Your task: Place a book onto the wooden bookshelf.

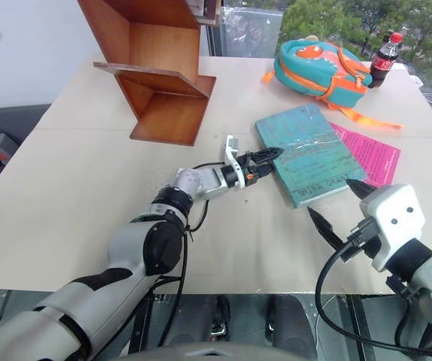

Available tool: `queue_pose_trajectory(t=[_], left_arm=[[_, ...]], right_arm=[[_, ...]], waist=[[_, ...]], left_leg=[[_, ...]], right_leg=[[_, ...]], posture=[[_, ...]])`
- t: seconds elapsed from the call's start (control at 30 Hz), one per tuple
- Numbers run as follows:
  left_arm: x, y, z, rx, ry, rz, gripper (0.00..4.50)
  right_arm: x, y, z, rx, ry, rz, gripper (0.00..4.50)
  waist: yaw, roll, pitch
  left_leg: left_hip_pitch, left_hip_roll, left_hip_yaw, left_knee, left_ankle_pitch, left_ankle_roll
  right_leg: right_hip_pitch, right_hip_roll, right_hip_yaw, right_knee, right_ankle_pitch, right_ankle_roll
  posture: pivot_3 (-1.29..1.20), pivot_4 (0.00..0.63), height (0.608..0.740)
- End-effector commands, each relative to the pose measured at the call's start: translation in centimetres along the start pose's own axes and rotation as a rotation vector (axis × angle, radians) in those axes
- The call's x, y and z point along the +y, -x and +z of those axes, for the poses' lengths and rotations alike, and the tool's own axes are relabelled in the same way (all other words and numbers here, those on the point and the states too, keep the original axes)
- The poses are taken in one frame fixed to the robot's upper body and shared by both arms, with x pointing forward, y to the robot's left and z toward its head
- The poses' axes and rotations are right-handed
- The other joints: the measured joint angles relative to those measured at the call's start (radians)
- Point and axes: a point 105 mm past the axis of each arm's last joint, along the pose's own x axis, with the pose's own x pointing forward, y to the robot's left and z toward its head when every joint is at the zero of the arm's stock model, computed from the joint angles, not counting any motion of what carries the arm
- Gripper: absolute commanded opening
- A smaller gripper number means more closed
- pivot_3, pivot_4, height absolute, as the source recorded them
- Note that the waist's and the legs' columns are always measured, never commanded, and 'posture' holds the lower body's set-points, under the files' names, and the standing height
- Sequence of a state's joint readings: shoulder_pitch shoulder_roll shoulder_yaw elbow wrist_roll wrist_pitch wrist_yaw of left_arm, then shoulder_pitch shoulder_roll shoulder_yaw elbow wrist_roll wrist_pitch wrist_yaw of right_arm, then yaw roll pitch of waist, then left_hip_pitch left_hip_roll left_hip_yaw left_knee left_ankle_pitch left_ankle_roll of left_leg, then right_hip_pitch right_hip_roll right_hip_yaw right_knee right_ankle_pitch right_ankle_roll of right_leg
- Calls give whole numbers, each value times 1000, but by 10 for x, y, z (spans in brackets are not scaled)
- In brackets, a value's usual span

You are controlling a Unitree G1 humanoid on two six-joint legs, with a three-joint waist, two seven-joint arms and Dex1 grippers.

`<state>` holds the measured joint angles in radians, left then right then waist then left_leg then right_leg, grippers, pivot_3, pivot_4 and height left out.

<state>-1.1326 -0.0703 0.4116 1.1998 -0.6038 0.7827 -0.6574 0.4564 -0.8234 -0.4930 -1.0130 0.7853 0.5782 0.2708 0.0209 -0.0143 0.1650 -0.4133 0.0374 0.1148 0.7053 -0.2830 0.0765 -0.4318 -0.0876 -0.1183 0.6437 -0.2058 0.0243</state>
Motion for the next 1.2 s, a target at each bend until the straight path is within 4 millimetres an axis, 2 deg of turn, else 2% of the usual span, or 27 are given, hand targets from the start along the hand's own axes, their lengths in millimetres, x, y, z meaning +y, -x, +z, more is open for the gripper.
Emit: queue_pose_trajectory(t=[0.03,0.3,0.4,0.47,0.5,0.53,0.63,0.73,0.83,0.87,0.93,0.97,1.0,1.03,1.13,1.17,1.2], left_arm=[[-14,-12,-4,34,-44,-33,3997],[-9,-25,-6,-22,-50,40,3997],[-7,-26,-2,-71,-16,58,3151],[-7,-26,-2,-80,-1,50,2217],[-6,-25,-1,-87,8,53,1588],[-4,-24,-1,-89,13,55,1329],[-4,-19,2,-99,37,26,71],[-10,-8,11,-88,12,-28,27],[-26,9,27,-59,-78,-111,27],[-38,18,35,-54,-152,-146,27],[-73,39,52,-71,-359,-219,27],[-89,48,55,-77,-469,-239,27],[-111,59,56,-91,-722,-252,27],[-125,67,52,-87,-894,-266,27],[-157,84,42,-78,-1395,-264,27],[-173,91,44,-92,-1624,-244,27],[-184,95,44,-99,-1776,-233,27]], right_arm=[[3,5,13,-51,53,5,4500],[6,8,12,-53,52,-2,4500],[6,9,12,-54,51,-8,4500],[6,10,12,-55,51,-11,4500],[6,10,12,-56,51,-13,4500],[7,10,12,-55,50,-13,4500],[7,10,11,-56,50,-14,4500],[8,7,12,-62,50,-8,4500],[9,5,14,-71,51,1,4500],[10,4,15,-77,49,6,4500],[11,2,17,-88,44,19,4500],[11,0,17,-94,41,25,4500],[11,-2,17,-101,35,36,4500],[11,-4,18,-108,30,44,4500],[10,-12,17,-123,24,69,4500],[9,-15,17,-132,19,83,4500],[9,-18,17,-138,16,94,4500]], waist=[[-3,0,0],[-5,0,0],[-5,0,0],[-6,0,0],[-6,0,0],[-5,0,0],[-6,-1,0],[-8,-1,0],[-10,-1,0],[-9,-1,0],[-11,-1,0],[-11,-1,0],[-11,-1,0],[-9,-1,1],[0,0,0],[7,0,0],[8,0,0]], left_leg=[[0,0,0,0,0,0],[0,1,0,0,0,0],[0,0,0,0,0,0],[0,0,0,0,0,0],[0,1,0,0,0,0],[0,1,0,0,0,0],[0,1,0,0,0,0],[1,1,0,0,0,0],[1,1,0,0,0,0],[1,1,0,0,0,0],[1,2,0,0,0,0],[0,2,1,0,0,0],[0,2,1,0,0,-1],[0,2,1,0,0,-1],[0,1,1,0,0,-1],[1,1,0,0,1,-1],[2,0,0,0,0,-1]], right_leg=[[0,0,0,0,0,0],[0,0,0,0,0,0],[0,0,1,0,0,0],[0,0,1,0,0,0],[0,0,0,0,0,0],[0,0,0,0,0,0],[0,0,0,0,0,0],[0,0,0,0,0,0],[0,1,1,0,0,0],[-1,1,1,0,0,0],[-1,1,1,1,0,0],[-1,1,2,1,0,0],[-1,1,4,1,1,-1],[-1,1,6,1,2,-4],[-1,1,6,1,3,-4],[0,0,5,0,3,-4],[1,0,4,0,2,-4]], posture=[[0,150,740],[0,150,740],[0,150,740],[0,150,740],[0,150,740],[0,150,740],[0,150,740],[0,150,740],[0,150,740],[0,150,740],[0,150,740],[0,150,740],[0,150,740],[0,150,740],[0,150,740],[0,150,740],[0,150,740]])
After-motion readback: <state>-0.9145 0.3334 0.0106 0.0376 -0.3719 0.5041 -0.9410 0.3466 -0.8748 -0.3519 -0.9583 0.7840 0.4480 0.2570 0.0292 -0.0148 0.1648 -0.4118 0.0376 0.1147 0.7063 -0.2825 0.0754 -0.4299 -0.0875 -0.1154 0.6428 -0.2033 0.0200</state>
